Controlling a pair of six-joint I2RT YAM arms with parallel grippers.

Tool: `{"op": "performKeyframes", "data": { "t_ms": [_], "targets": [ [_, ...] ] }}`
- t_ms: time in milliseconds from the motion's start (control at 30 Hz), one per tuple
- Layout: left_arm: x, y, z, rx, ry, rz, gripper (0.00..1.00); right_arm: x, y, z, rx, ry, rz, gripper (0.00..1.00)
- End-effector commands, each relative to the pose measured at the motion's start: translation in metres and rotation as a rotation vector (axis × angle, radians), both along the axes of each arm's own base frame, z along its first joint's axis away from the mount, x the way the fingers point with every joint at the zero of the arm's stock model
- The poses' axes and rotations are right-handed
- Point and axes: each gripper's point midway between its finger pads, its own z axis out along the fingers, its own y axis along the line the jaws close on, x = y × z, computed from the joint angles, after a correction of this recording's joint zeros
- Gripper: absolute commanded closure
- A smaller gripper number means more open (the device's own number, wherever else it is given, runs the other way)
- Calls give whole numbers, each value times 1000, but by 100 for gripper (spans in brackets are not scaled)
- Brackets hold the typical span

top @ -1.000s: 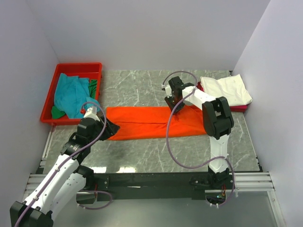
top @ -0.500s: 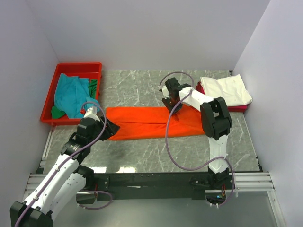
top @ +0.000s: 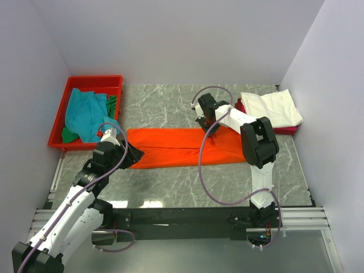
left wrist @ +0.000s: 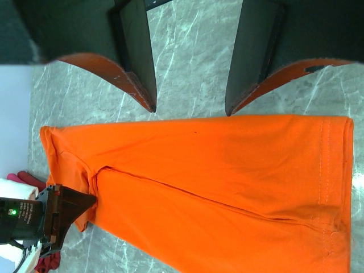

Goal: Fold and stack the t-shirts
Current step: Fold the tshirt

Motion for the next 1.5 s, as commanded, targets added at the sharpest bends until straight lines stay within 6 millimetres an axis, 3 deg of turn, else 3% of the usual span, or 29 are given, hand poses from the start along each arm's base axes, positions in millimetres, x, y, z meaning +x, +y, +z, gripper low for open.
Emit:
{"op": "performKeyframes", "data": {
  "t_ms": [0,100,267,467,567,633,700,800,867,1000,1033,1167,1267,1333,1367,1433,1467],
  "targets": [
    [5,-4,14,-7,-54,-29,43,14,9,22,21,-69,11,96],
    [5,-4,14,-6,-54,-27,43,13,15,32,43,-87,38,100],
    [5,-4,14,-4,-50,-29,43,-6,52,52,125,-101,164,100],
    [5,-4,14,-5,-49,-31,43,-25,85,52,138,-79,255,100],
    [4,-4,14,-6,-47,-31,43,-29,90,48,130,-66,286,92],
    [4,-5,14,-7,-48,-31,43,-32,93,49,125,-67,307,65],
    [4,-5,14,-6,-47,-31,43,-35,97,55,129,-81,337,47],
    [5,-5,16,-6,-55,-35,43,-40,107,75,155,-131,406,38],
    [5,-5,22,-8,-73,-38,43,-44,115,89,165,-165,484,36],
    [3,-4,50,-16,-158,-50,43,-87,150,99,255,-127,766,31],
    [2,-2,68,-22,-211,-47,43,-109,166,97,273,-120,857,30],
    [-6,9,105,-5,-306,-19,42,-150,193,84,226,-186,1099,27],
    [-11,18,122,3,-354,11,41,-168,205,78,203,-223,1178,27],
    [-13,18,117,-2,-337,16,40,-168,207,82,194,-185,1128,26],
    [-13,17,113,-6,-322,14,40,-164,198,84,205,-140,1112,26],
    [-13,8,94,-34,-255,-17,40,-161,170,96,248,-73,1072,17],
    [-12,3,87,-47,-239,-36,41,-145,146,101,305,-62,1000,16]
  ]
}}
